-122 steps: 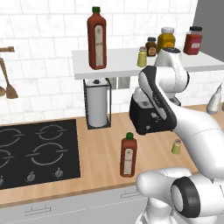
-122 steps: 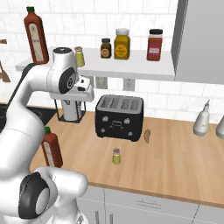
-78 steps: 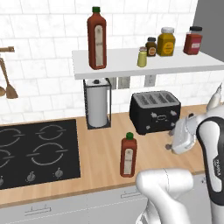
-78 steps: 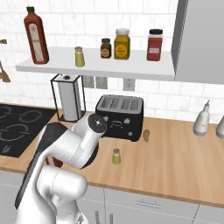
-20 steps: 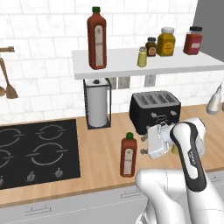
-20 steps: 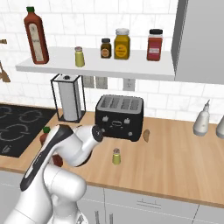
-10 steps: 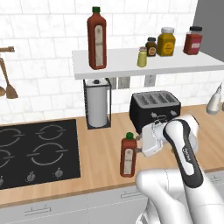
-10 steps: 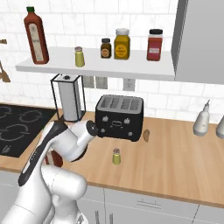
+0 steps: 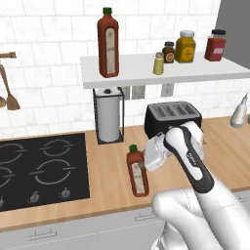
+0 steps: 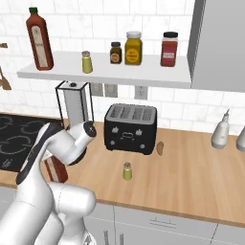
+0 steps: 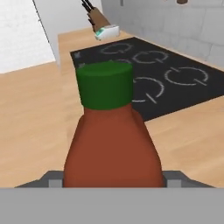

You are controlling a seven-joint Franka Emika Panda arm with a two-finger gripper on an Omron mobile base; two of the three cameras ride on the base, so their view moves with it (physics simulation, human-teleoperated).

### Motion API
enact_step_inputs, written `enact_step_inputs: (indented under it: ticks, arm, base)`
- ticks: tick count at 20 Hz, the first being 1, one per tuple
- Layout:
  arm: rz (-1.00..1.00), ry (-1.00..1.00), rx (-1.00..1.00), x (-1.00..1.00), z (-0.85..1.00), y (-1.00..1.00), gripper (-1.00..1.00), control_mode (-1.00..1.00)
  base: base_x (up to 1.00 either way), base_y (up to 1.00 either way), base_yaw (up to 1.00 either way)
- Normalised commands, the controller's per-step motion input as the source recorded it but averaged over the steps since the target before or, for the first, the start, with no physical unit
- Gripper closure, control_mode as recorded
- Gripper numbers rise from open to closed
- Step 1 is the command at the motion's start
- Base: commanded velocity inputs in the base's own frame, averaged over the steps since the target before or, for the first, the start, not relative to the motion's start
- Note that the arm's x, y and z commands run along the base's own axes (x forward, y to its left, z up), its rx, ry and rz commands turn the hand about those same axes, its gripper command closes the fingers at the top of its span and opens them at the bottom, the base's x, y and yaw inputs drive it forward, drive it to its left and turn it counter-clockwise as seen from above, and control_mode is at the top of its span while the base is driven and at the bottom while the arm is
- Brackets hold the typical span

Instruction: Put the shaker and condiment bottle from the counter next to their counterparts in the cabinet.

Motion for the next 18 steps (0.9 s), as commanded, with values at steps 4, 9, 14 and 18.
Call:
enact_step_inputs:
  ticks: [4, 9, 14, 18]
  arm:
    - [0.02, -0.15, 0.00, -0.37, 0.08, 0.01, 1.00, -1.00]
    - [-0.07, -0.46, 0.00, -1.00, 0.78, -0.19, 1.00, -1.00]
    - [-0.19, -0.30, 0.00, -0.79, 0.71, -0.16, 1.00, -1.00]
    - [-0.25, -0.31, 0.00, -0.63, 0.96, -0.23, 1.00, -1.00]
  base:
    - [0.00, 0.00, 0.00]
    - [0.00, 0.00, 0.00]
    - [0.00, 0.00, 0.00]
    - [0.00, 0.00, 0.00]
